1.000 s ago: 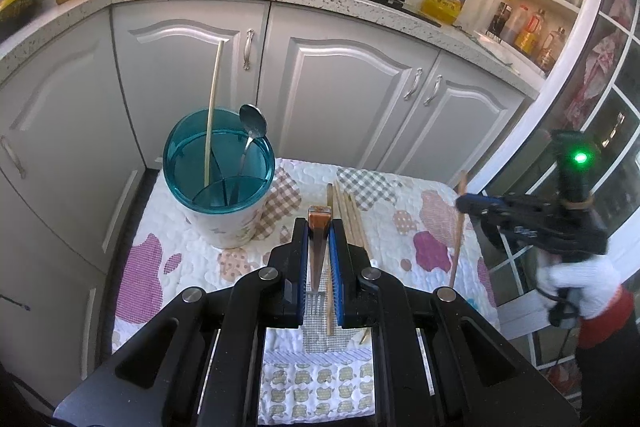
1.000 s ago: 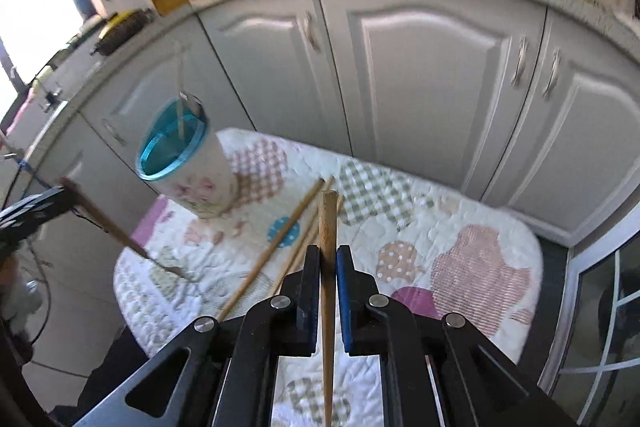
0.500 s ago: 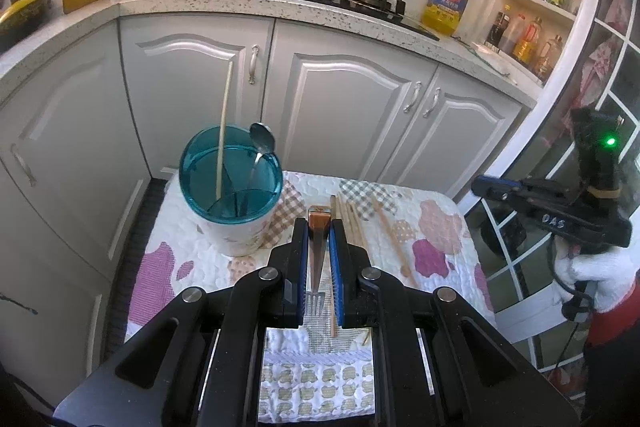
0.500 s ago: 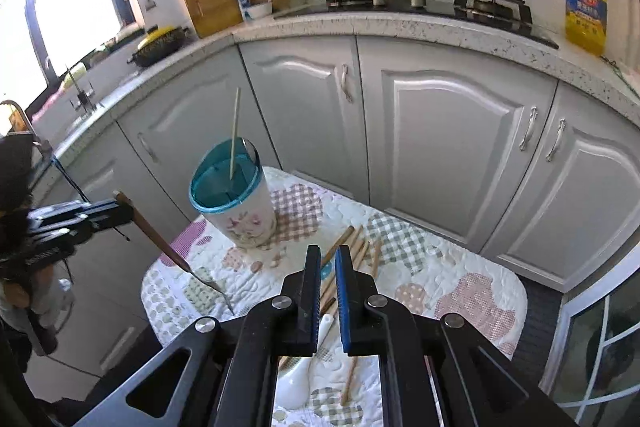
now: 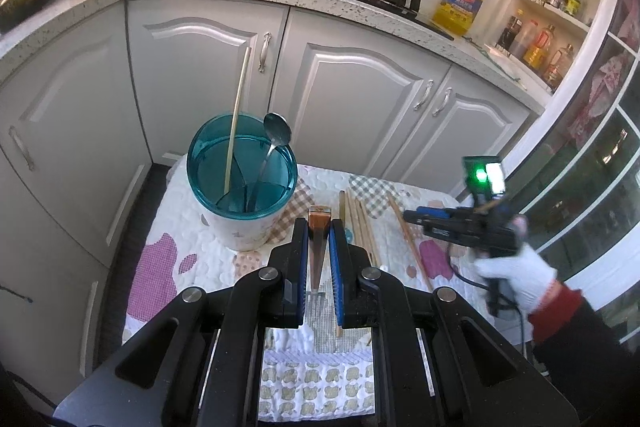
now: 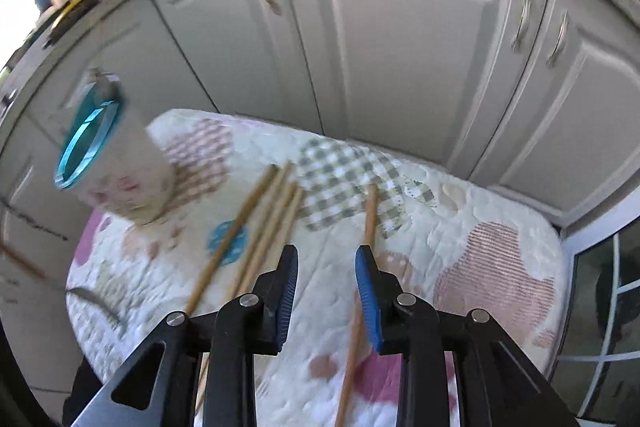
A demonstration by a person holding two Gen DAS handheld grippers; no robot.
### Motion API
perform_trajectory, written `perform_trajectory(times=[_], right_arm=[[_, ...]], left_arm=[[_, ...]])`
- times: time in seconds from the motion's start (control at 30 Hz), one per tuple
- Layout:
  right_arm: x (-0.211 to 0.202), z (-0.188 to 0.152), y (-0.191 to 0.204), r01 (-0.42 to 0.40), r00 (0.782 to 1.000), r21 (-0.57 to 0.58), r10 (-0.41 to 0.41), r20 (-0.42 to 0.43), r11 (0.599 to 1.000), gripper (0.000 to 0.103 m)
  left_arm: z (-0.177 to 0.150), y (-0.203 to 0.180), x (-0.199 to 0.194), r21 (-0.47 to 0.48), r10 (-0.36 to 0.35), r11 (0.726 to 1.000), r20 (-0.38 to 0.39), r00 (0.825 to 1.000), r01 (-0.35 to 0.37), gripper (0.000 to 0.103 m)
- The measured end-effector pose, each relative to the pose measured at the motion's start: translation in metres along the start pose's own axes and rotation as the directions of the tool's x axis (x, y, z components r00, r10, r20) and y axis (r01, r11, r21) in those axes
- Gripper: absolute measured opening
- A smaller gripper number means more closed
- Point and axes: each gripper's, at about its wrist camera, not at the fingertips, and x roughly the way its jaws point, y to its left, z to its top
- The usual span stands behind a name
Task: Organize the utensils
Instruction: 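Lift the chopstick with the right gripper while the left gripper lifts its chopstick toward the holder, then lower both held chopsticks into the teal-rimmed holder and open both grippers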
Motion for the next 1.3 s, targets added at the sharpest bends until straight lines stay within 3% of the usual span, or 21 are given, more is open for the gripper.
perform_trajectory(times=[0.17, 0.23, 0.33, 0.53, 0.67, 0.93, 1.03, 1.17, 1.3], right_arm=[[0.048, 0.018, -0.014, 0.041, 0.997, -0.005, -0.041, -0.059, 0.999, 0.023], [0.064, 0.022, -0.018, 0.055, 0.995, -0.005, -0.055, -0.089, 0.998, 0.008], [0.060, 0.025, -0.027, 0.003, 0.997, 0.033, 0.000, -0.079, 0.999, 0.007], [-0.017, 0.015, -0.031, -0.103, 0.994, 0.037, 0.103, 0.023, 0.994, 0.007], [-0.080, 0.010, -0.023, -0.155, 0.981, 0.006, 0.153, 0.123, 0.988, 0.007], [-0.165, 0.028, 0.021, -0.236, 0.928, -0.095, 0.253, 0.272, 0.967, 0.007], [-0.190, 0.044, 0.045, -0.281, 0.895, -0.145, 0.314, 0.316, 0.949, 0.007], [-0.211, 0.073, 0.078, -0.309, 0.855, -0.194, 0.361, 0.373, 0.931, 0.007], [-0.211, 0.104, 0.120, -0.315, 0.832, -0.236, 0.387, 0.398, 0.919, 0.007]], left_arm=[[0.008, 0.003, 0.000, -0.017, -0.003, 1.000, -0.014, 1.000, 0.003, 0.009], [0.010, 0.002, 0.000, -0.017, -0.004, 1.000, -0.017, 1.000, 0.004, 0.009], [0.013, 0.003, 0.000, -0.016, -0.008, 1.000, -0.014, 1.000, 0.008, 0.009], [0.022, 0.011, -0.013, -0.032, -0.048, 0.998, 0.006, 0.999, 0.048, 0.009], [0.032, 0.018, -0.034, -0.037, -0.047, 0.998, 0.048, 0.998, 0.049, 0.009], [0.061, 0.029, -0.075, -0.034, 0.008, 0.999, 0.155, 0.988, -0.003, 0.009], [0.074, 0.036, -0.081, -0.047, 0.031, 0.999, 0.180, 0.983, -0.023, 0.009], [0.089, 0.046, -0.078, -0.061, 0.073, 0.996, 0.202, 0.977, -0.062, 0.009], [0.103, 0.056, -0.064, -0.080, 0.117, 0.992, 0.215, 0.970, -0.102, 0.009]])
